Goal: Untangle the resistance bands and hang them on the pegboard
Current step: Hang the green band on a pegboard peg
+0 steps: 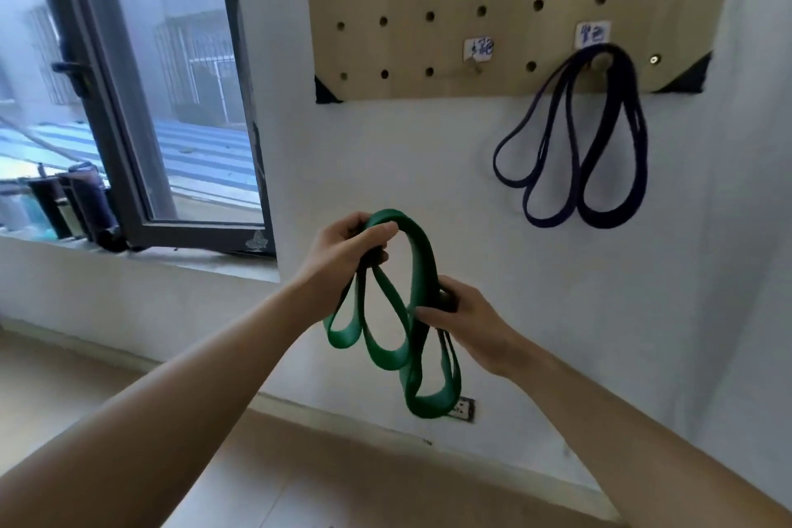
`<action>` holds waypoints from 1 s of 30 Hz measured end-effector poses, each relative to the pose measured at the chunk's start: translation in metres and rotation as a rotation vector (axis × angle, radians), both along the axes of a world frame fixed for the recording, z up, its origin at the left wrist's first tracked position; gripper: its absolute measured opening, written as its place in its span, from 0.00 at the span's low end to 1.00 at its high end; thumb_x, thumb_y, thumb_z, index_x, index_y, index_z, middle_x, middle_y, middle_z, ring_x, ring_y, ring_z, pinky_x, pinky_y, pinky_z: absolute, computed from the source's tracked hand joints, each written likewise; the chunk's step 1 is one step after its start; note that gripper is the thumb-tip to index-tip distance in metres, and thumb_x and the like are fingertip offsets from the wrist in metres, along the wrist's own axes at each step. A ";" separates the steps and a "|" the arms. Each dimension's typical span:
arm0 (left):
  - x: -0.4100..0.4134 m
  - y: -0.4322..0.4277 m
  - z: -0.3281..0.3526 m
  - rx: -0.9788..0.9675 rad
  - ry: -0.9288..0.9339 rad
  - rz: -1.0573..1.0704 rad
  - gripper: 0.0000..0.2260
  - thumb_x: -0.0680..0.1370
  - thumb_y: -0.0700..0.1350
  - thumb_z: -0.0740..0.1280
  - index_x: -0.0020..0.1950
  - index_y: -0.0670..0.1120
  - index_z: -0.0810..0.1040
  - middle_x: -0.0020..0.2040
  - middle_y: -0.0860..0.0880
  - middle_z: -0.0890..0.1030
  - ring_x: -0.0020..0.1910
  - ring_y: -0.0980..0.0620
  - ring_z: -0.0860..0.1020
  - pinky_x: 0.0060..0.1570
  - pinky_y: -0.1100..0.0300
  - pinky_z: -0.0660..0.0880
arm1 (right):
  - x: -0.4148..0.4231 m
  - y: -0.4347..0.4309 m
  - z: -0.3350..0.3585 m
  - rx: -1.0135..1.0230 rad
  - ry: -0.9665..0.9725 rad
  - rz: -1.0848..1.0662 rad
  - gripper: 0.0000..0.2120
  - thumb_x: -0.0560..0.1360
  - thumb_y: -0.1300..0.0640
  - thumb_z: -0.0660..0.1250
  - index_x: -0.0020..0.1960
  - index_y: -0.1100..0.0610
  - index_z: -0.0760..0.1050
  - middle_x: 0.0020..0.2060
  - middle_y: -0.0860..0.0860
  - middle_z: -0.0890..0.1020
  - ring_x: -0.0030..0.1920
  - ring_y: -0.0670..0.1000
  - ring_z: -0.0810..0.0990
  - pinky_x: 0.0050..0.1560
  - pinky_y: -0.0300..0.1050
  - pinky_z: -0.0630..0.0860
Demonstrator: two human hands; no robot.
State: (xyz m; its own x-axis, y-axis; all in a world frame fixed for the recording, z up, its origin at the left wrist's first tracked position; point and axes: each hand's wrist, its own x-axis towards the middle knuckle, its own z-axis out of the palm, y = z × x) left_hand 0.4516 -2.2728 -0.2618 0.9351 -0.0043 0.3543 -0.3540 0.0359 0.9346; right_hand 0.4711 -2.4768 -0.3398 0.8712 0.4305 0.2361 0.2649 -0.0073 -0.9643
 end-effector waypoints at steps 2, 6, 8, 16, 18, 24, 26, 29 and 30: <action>0.015 0.003 0.022 -0.030 -0.013 0.022 0.06 0.78 0.45 0.73 0.47 0.43 0.82 0.37 0.49 0.78 0.39 0.48 0.78 0.43 0.60 0.77 | 0.012 -0.004 0.030 0.014 -0.024 -0.018 0.11 0.77 0.65 0.71 0.59 0.61 0.78 0.45 0.57 0.84 0.47 0.55 0.84 0.50 0.45 0.80; 0.049 0.003 0.065 -0.084 -0.036 0.064 0.15 0.79 0.50 0.72 0.58 0.39 0.82 0.43 0.46 0.81 0.43 0.49 0.81 0.52 0.53 0.80 | 0.040 -0.011 0.089 0.038 -0.087 -0.063 0.13 0.77 0.61 0.72 0.61 0.59 0.77 0.51 0.61 0.84 0.53 0.62 0.85 0.62 0.62 0.79; 0.064 0.000 0.084 -0.077 -0.050 0.080 0.17 0.79 0.51 0.71 0.59 0.39 0.81 0.44 0.47 0.82 0.44 0.50 0.81 0.51 0.54 0.80 | 0.051 -0.014 0.117 0.083 -0.109 -0.082 0.14 0.77 0.61 0.72 0.63 0.59 0.77 0.52 0.62 0.83 0.52 0.62 0.86 0.60 0.61 0.81; 0.114 -0.017 0.146 -0.120 -0.042 0.068 0.16 0.78 0.53 0.72 0.60 0.43 0.81 0.52 0.44 0.85 0.51 0.45 0.86 0.56 0.49 0.83 | 0.091 -0.034 0.207 0.230 -0.418 -0.357 0.19 0.78 0.55 0.71 0.67 0.44 0.73 0.54 0.61 0.82 0.51 0.57 0.86 0.54 0.52 0.84; 0.122 -0.023 0.159 -0.161 -0.056 0.068 0.16 0.79 0.53 0.72 0.59 0.44 0.81 0.53 0.44 0.86 0.51 0.45 0.86 0.55 0.50 0.83 | 0.098 -0.045 0.221 0.129 -0.569 -0.411 0.19 0.78 0.53 0.72 0.67 0.46 0.74 0.54 0.58 0.83 0.53 0.56 0.84 0.58 0.56 0.82; 0.135 -0.023 0.172 -0.133 -0.106 -0.065 0.17 0.79 0.53 0.72 0.62 0.43 0.82 0.49 0.46 0.86 0.47 0.48 0.84 0.54 0.52 0.81 | 0.095 -0.074 0.226 -0.036 -0.713 -0.307 0.14 0.79 0.59 0.70 0.63 0.49 0.79 0.47 0.54 0.85 0.48 0.54 0.85 0.55 0.53 0.83; 0.139 -0.019 0.168 -0.065 -0.097 -0.112 0.18 0.79 0.53 0.71 0.63 0.43 0.82 0.49 0.45 0.85 0.46 0.48 0.83 0.53 0.53 0.79 | 0.093 -0.080 0.229 0.041 -0.680 -0.296 0.12 0.79 0.59 0.69 0.61 0.49 0.80 0.45 0.60 0.83 0.44 0.55 0.85 0.49 0.50 0.84; 0.141 -0.025 0.168 -0.086 -0.110 -0.144 0.18 0.79 0.53 0.71 0.62 0.41 0.82 0.49 0.45 0.84 0.43 0.49 0.83 0.50 0.54 0.79 | 0.095 -0.083 0.241 0.128 -0.676 -0.340 0.10 0.79 0.60 0.68 0.59 0.50 0.80 0.45 0.64 0.82 0.44 0.53 0.84 0.46 0.45 0.83; 0.141 -0.029 0.170 -0.104 -0.118 -0.142 0.18 0.79 0.52 0.71 0.62 0.41 0.82 0.49 0.45 0.85 0.42 0.49 0.83 0.50 0.54 0.80 | 0.098 -0.082 0.246 0.139 -0.686 -0.362 0.10 0.80 0.60 0.68 0.58 0.49 0.80 0.45 0.62 0.83 0.45 0.53 0.84 0.48 0.46 0.84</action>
